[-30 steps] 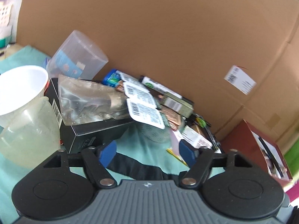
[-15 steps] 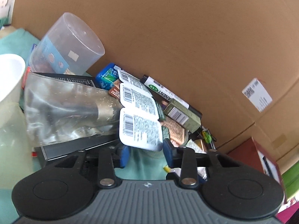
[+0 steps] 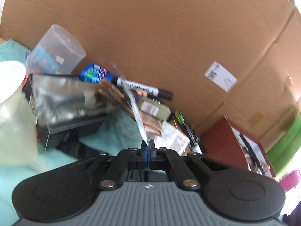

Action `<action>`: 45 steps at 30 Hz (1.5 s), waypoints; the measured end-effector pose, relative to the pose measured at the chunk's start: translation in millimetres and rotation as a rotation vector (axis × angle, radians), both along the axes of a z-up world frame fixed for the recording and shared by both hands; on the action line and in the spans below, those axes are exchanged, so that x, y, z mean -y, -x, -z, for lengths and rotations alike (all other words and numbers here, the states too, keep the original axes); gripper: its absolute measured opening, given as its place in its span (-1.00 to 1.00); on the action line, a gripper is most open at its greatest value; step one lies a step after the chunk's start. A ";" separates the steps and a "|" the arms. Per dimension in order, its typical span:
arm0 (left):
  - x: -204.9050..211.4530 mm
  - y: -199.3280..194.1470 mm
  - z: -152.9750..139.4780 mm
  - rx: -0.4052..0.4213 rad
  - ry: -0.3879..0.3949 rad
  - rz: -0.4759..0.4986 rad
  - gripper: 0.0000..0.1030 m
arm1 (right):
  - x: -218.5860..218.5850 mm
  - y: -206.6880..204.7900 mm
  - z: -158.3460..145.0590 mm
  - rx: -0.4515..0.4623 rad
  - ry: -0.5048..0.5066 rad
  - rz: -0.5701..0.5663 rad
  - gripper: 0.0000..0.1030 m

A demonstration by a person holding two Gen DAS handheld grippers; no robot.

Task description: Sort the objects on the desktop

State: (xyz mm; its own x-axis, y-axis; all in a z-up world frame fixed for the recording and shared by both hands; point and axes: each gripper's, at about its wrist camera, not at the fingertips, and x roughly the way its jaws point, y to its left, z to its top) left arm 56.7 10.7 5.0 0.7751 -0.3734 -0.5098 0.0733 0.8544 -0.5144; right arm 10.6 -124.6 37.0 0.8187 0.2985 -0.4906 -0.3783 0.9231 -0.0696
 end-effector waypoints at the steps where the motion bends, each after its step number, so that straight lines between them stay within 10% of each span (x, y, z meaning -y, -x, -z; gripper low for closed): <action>1: 1.5 6.1 1.4 -0.003 -0.005 0.007 -1.00 | 2.3 8.1 -1.5 0.004 0.001 -0.006 -1.00; 7: 15.7 40.0 9.0 -0.012 -0.069 0.080 -1.00 | 14.4 36.1 -6.6 0.040 -0.007 0.031 -0.99; 11: 20.4 52.6 18.6 -0.026 -0.110 0.134 -1.00 | 15.4 44.2 -8.8 0.049 -0.014 0.024 -0.22; 22: 28.8 57.6 26.7 0.003 -0.181 0.166 -1.00 | 25.2 49.8 -6.3 0.011 -0.058 0.069 -0.18; 36: 2.1 46.2 25.9 -0.047 -0.097 0.073 0.04 | -13.3 46.0 23.6 -0.051 0.050 -0.068 -0.13; 45: -8.2 69.7 14.2 -0.020 -0.120 0.311 0.29 | -7.2 40.4 31.6 -0.107 0.094 -0.038 -0.10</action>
State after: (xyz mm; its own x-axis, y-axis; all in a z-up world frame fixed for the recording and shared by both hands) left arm -12.9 18.9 -9.2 0.6229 -0.5269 -0.5783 0.3312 0.8473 -0.4152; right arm -29.8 -117.5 5.3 0.7490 0.2768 -0.6019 -0.4223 0.8995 -0.1120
